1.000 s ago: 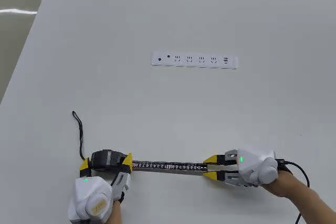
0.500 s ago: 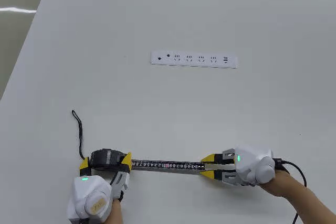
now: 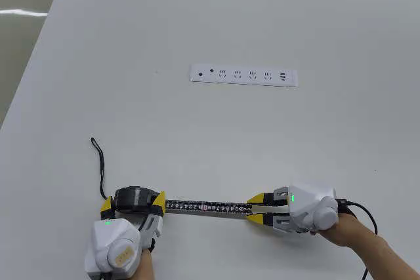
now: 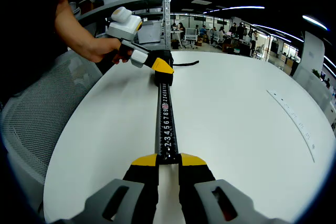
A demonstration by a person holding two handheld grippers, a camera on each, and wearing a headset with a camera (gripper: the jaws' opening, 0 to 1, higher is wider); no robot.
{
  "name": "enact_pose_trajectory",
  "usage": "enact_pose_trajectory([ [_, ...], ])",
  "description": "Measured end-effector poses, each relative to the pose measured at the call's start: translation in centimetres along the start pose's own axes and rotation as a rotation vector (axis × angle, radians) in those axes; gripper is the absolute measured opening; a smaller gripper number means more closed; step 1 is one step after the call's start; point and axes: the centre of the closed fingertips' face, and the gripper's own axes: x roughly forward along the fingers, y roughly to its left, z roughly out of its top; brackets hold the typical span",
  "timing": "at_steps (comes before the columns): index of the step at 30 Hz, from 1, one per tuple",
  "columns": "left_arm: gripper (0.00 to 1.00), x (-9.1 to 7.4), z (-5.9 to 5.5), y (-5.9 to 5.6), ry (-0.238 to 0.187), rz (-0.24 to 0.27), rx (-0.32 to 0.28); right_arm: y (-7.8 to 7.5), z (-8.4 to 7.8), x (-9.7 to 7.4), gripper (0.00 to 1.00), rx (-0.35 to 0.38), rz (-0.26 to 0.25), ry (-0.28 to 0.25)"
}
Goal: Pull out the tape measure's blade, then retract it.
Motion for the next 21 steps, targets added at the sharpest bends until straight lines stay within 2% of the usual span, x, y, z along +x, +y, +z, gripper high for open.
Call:
enact_pose_trajectory([
  [21,0.62,0.0,0.0,0.1,0.008,-0.001,-0.001,0.1,0.6,1.2,0.11,0.008,0.004,0.003],
])
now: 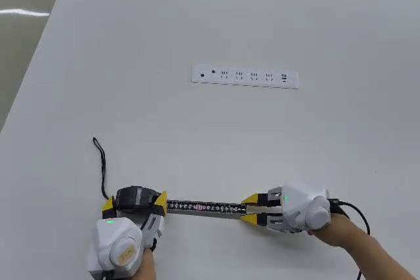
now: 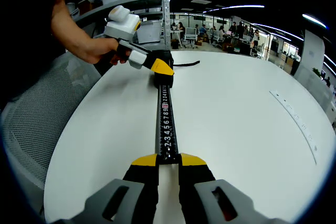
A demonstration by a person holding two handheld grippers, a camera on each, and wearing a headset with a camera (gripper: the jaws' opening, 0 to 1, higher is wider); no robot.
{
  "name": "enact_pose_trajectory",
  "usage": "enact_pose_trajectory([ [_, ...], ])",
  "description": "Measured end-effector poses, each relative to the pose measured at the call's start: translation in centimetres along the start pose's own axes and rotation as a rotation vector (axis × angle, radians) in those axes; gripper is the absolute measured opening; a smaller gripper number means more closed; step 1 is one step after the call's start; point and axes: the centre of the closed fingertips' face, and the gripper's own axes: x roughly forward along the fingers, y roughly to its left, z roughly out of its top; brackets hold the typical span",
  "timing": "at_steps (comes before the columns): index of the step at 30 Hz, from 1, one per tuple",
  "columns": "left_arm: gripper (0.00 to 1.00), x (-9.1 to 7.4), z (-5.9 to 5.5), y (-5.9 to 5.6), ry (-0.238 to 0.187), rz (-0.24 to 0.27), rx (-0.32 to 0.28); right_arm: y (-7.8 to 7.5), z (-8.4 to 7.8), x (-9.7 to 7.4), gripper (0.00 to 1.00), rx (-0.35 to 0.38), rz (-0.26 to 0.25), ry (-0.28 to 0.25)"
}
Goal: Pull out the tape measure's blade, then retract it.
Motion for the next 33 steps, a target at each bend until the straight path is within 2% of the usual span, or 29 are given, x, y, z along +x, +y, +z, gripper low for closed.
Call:
enact_pose_trajectory([
  [11,0.62,0.1,0.0,0.0,0.002,-0.001,0.003,-0.1,0.4,0.3,0.11,0.003,-0.003,0.001],
  [33,0.62,0.1,-0.1,0.1,0.011,0.002,-0.002,-0.1,2.0,2.2,0.11,0.004,0.001,-0.023],
])
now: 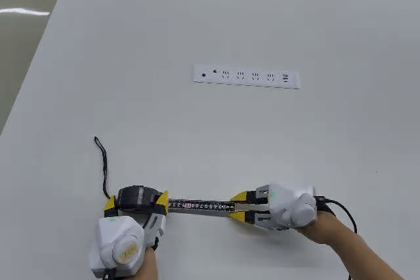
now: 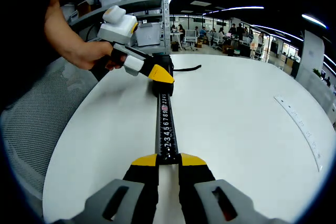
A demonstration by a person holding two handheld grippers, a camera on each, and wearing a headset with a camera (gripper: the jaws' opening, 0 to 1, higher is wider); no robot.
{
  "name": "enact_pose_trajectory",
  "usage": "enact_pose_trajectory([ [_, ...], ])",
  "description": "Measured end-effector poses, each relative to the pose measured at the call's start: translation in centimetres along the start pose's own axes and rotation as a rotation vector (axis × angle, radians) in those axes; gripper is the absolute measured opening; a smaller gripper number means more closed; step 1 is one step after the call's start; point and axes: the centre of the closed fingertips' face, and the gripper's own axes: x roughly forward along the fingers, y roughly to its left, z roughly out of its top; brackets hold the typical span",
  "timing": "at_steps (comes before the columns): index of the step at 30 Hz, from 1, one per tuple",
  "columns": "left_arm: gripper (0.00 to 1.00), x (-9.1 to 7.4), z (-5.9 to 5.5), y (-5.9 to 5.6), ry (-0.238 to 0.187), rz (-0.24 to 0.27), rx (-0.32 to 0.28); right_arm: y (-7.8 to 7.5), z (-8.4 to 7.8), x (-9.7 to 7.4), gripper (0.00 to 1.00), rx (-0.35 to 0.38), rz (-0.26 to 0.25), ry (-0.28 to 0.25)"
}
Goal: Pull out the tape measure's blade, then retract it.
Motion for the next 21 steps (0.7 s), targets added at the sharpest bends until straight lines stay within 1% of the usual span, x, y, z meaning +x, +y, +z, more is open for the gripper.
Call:
enact_pose_trajectory([
  [21,0.62,0.0,0.0,0.0,0.008,0.000,-0.003,-0.2,0.5,1.2,0.12,-0.014,0.002,0.000],
])
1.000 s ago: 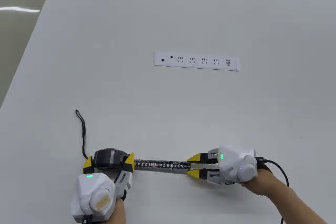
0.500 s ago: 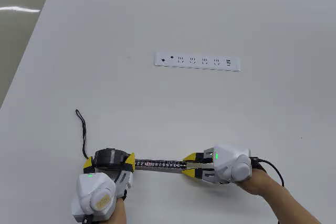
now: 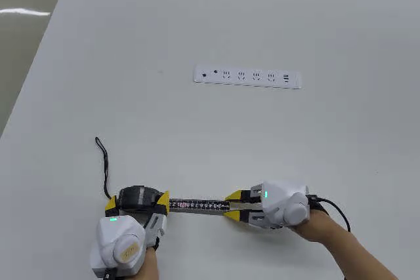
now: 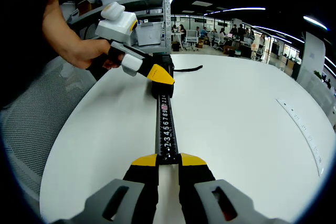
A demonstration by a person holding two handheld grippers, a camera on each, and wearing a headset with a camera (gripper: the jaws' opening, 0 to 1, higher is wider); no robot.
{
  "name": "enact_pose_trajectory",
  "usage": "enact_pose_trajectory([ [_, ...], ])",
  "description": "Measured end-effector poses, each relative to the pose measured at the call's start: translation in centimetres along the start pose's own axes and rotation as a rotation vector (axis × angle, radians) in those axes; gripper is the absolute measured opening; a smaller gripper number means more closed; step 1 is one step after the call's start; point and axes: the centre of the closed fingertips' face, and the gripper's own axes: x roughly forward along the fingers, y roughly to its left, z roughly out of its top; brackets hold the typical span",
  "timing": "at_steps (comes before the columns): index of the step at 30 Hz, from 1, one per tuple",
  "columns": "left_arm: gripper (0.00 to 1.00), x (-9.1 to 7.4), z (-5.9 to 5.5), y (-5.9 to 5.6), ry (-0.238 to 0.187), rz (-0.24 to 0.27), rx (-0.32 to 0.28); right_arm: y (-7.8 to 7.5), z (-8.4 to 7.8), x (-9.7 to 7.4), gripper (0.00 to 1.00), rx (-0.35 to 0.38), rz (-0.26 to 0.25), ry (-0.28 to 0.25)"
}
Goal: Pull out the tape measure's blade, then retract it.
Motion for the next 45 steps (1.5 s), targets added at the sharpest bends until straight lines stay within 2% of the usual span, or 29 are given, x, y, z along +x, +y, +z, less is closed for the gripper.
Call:
enact_pose_trajectory([
  [22,0.61,0.0,0.0,-0.1,0.011,-0.001,0.001,-0.1,0.9,1.6,0.12,-0.010,0.008,-0.009],
  [37,0.61,0.1,0.0,0.0,0.013,-0.007,-0.005,0.0,2.0,3.7,0.12,-0.011,0.016,-0.014],
  [45,0.61,0.1,0.0,0.1,0.015,-0.007,-0.010,-0.1,2.3,4.1,0.12,-0.010,0.013,-0.018],
])
